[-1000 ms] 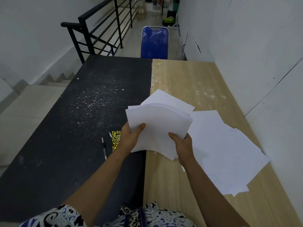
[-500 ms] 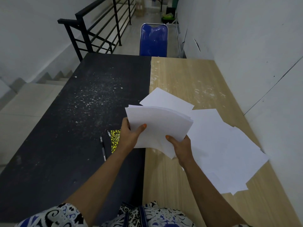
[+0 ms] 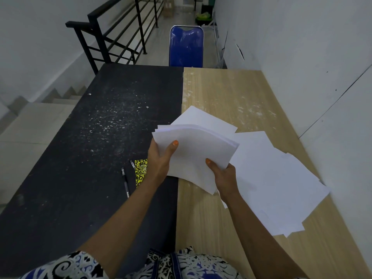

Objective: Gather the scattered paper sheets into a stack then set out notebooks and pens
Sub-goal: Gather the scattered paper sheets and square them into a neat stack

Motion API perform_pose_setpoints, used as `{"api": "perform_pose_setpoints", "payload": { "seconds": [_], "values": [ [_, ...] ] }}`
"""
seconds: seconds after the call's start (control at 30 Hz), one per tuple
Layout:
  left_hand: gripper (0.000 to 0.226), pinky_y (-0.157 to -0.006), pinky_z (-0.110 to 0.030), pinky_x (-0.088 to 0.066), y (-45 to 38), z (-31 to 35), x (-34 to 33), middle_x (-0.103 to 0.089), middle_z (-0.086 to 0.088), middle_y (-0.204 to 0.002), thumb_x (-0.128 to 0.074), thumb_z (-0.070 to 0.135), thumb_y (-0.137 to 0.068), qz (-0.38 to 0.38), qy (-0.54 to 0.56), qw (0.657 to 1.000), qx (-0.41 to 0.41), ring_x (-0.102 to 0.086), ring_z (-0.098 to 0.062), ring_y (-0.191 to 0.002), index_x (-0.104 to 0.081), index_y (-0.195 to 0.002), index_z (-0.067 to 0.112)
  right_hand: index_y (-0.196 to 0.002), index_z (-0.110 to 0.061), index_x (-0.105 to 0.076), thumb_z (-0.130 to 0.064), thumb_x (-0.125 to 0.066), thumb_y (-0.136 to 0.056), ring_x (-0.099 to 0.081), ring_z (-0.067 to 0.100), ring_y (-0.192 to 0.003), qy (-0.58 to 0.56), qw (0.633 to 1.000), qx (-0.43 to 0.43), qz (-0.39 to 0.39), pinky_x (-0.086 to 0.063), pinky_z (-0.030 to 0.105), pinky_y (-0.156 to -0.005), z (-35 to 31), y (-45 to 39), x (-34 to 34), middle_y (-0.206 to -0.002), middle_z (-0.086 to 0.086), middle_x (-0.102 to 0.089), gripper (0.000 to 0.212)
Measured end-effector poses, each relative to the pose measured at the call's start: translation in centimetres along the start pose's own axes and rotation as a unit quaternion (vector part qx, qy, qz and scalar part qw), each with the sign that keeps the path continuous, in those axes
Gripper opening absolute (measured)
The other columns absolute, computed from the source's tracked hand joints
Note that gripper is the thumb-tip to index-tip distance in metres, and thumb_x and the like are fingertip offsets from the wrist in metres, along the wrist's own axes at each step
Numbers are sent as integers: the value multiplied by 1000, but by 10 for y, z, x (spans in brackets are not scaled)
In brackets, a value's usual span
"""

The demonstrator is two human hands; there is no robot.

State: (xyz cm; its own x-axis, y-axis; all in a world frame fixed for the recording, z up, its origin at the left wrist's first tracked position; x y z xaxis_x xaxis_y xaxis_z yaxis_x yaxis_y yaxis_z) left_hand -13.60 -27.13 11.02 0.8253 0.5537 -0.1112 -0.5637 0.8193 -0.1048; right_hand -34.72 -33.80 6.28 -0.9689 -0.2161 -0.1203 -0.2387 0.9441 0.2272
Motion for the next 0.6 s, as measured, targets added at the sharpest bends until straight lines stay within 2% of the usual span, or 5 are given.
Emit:
{"api": "perform_pose_setpoints", "payload": {
  "seconds": [0.13,0.23,0.33,0.4,0.6],
  "values": [
    [70,-86,-34,-53,5,-27,7,-64,-2,-119,-71,53,-73,1,-26,998,56,-62,-18,-109,-50,-127,14,-117,-15,-63,-16,-76,-81,-65,16,-98,7,1000,-9,1,-56,30,-81,12,5,2,-105,2,-70,38],
    [70,-85,-28,-52,5,-36,4,-66,2,-117,-72,52,-71,-37,-41,995,80,-63,-11,-107,-53,-128,16,-110,-20,-63,-17,-75,-83,-64,16,-97,12,1000,-19,-3,-55,28,-79,15,5,2,-103,0,-69,30],
    [70,-85,-29,-52,3,-35,4,-66,3,-117,-72,54,-71,-48,-45,995,75,-63,-11,-107,-53,-127,17,-104,-23,-64,-17,-74,-83,-65,14,-93,6,1000,-16,-4,-54,24,-74,9,4,-1,-99,-3,-70,24],
    [63,-81,-25,-52,3,-28,8,-65,4,-114,-70,54,-72,-23,-50,997,58,-63,-9,-104,-53,-121,18,-109,-19,-64,-16,-76,-80,-66,14,-94,6,1000,-8,5,-55,26,-76,7,3,0,-101,-1,-70,32],
    [50,-70,-14,-46,-4,6,9,-58,6,-93,-56,58,-75,19,-20,1000,14,-57,4,-79,-56,-103,16,-119,-14,-61,-12,-78,-78,-65,19,-99,11,1000,17,16,-57,35,-82,3,0,4,-108,4,-69,45]
  ]
}}
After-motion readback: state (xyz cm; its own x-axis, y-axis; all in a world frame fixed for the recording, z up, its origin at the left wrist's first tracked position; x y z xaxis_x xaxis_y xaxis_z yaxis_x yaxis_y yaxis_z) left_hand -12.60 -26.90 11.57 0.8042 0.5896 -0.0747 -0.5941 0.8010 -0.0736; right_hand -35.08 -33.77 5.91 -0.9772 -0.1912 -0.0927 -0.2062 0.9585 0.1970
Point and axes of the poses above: each hand's wrist, its own y-axis away from the middle knuckle, its own x-axis out of the back of the hand, z = x × y, the point moved 8 cm from there along -y, towards the middle knuckle
